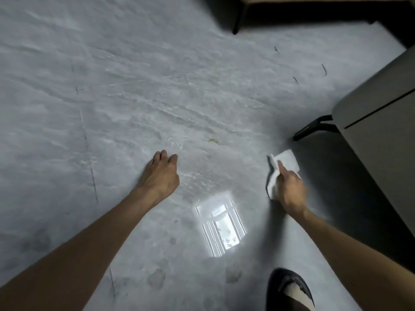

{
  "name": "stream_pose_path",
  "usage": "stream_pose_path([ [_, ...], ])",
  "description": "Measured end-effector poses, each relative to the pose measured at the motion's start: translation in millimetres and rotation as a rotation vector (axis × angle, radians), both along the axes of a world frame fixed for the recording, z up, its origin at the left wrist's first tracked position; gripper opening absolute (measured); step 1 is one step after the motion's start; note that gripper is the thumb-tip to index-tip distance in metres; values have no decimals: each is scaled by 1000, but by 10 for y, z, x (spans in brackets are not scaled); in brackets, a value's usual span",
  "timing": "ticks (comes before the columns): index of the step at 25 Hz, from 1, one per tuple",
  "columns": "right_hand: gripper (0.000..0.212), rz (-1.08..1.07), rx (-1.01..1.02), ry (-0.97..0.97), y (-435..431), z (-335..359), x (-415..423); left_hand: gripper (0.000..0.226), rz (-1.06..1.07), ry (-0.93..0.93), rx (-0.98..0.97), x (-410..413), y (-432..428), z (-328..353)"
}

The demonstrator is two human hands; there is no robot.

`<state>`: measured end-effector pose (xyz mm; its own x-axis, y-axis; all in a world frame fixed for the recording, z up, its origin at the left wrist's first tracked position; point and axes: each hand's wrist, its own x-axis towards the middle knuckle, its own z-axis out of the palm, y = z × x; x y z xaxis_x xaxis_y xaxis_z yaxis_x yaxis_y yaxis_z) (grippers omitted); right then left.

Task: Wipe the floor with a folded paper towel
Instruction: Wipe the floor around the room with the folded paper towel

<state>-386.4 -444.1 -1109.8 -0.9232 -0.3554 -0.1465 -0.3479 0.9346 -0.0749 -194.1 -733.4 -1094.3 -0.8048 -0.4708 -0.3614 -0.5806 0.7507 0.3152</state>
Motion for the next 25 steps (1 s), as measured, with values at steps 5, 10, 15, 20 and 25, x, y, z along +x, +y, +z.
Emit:
stream_pose_path([
  [5,53,87,-91,90,-886,-189,1143,47,114,211,18,88,-37,65],
  [10,56,1258,-145,-23,-1501,-180,1784,18,280,175,6,294,-226,158],
  [15,56,430,-5,94,-1054,-86,621,20,371,168,-12,683,-273,125],
  [20,54,494,-143,21,-1641,-130,1394,32,360,230,-75,801,-376,114],
  [25,59,1562,-71,69,-2147,-125,1820,36,566,239,-90,1446,-823,213],
])
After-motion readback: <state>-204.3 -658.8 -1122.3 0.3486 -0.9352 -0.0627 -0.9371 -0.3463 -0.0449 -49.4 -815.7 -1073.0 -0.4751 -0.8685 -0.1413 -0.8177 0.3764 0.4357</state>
